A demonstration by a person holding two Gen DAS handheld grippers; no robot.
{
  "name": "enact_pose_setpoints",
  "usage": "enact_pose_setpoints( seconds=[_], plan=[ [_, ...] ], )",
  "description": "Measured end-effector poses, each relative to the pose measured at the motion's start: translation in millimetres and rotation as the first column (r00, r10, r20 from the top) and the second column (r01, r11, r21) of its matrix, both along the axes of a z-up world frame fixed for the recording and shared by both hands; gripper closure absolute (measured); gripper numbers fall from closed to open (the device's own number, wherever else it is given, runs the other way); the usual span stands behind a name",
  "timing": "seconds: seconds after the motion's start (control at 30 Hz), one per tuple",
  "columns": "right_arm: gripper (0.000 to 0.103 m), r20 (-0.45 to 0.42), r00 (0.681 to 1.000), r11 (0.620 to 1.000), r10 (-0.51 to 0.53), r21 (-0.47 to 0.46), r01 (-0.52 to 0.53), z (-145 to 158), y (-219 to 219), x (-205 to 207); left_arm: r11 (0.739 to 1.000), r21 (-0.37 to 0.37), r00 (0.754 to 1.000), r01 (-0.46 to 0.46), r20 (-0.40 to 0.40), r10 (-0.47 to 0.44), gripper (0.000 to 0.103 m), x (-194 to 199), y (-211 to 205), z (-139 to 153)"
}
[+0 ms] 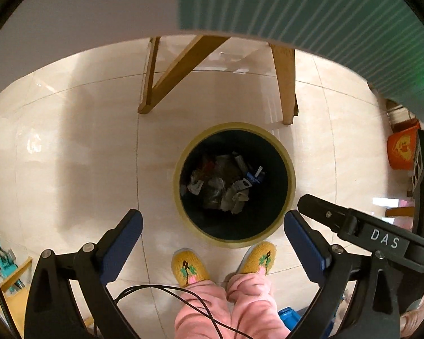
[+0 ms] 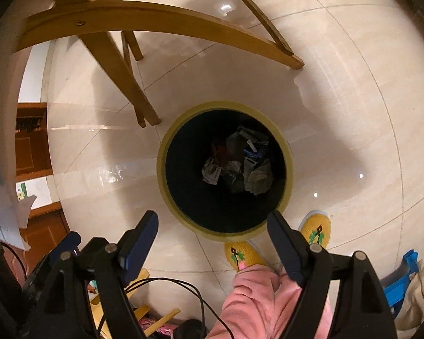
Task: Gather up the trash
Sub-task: 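Raise both tools back over the table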
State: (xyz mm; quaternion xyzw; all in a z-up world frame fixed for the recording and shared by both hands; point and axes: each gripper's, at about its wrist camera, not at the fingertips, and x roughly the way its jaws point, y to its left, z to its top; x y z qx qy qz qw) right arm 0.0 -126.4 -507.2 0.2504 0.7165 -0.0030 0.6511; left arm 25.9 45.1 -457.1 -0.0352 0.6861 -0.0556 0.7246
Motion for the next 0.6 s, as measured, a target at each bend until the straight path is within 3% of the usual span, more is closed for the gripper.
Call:
enact_pose_setpoints(
  seconds=[0.27,0.6],
  plan=[
    [0.023,0.034,0.999,0.999,0.038,0.004,-0.039,43,4,-11,0.998,-0.017,0.998,-0.066,0.011,0.066,0.004,-21,13,53],
    [0.023,0.117,0.988,0.994,0.103,0.016,-0.105,142,7,-20,0.993,-0.041,0.989,-0.108,0.096,0.111,0.004,-40,17,156]
  ],
)
